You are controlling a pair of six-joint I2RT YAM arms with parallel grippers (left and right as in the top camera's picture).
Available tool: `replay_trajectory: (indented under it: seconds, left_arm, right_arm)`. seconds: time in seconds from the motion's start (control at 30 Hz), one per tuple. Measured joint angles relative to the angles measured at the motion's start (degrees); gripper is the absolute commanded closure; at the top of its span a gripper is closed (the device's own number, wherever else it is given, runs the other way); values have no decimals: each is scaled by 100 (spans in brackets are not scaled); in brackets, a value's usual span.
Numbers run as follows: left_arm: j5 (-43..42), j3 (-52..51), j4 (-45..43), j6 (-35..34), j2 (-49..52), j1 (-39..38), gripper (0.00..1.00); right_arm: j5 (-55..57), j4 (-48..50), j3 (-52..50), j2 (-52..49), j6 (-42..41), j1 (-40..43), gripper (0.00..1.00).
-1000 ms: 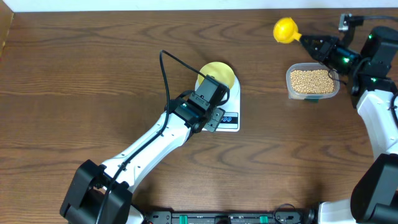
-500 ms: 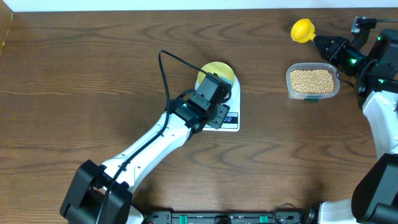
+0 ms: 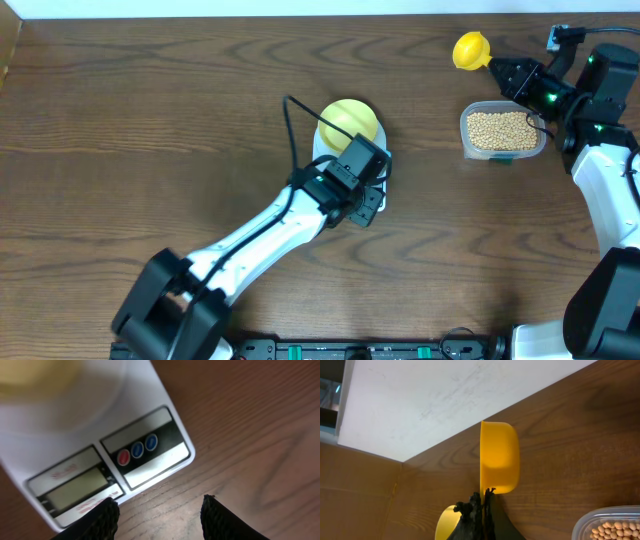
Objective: Scoop item into bowl and weigh 50g on scale
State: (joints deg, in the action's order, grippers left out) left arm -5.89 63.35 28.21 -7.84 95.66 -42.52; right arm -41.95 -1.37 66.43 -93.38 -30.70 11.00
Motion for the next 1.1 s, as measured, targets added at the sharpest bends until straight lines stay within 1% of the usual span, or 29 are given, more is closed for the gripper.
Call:
replay_trajectory:
  seconds: [0.1, 0.23, 0.4, 0.63, 1.1]
  left_arm:
    - [2, 0, -55, 42, 396, -2, 45]
    - [-2, 0, -304, 168, 673, -2, 45]
    - [0, -2, -710, 350, 754, -2, 45]
    - [17, -2, -907, 485, 1040, -2, 45]
    - [138, 0, -940, 496, 1040, -2, 44]
  right_arm:
    - [0, -7, 0, 0, 0, 0, 99]
    - [0, -9, 0, 0, 0, 0, 99]
    - [0, -9, 0, 0, 2, 0, 99]
    - [0, -9, 0, 0, 39, 0, 99]
    - [0, -4, 0, 0, 39, 0, 99]
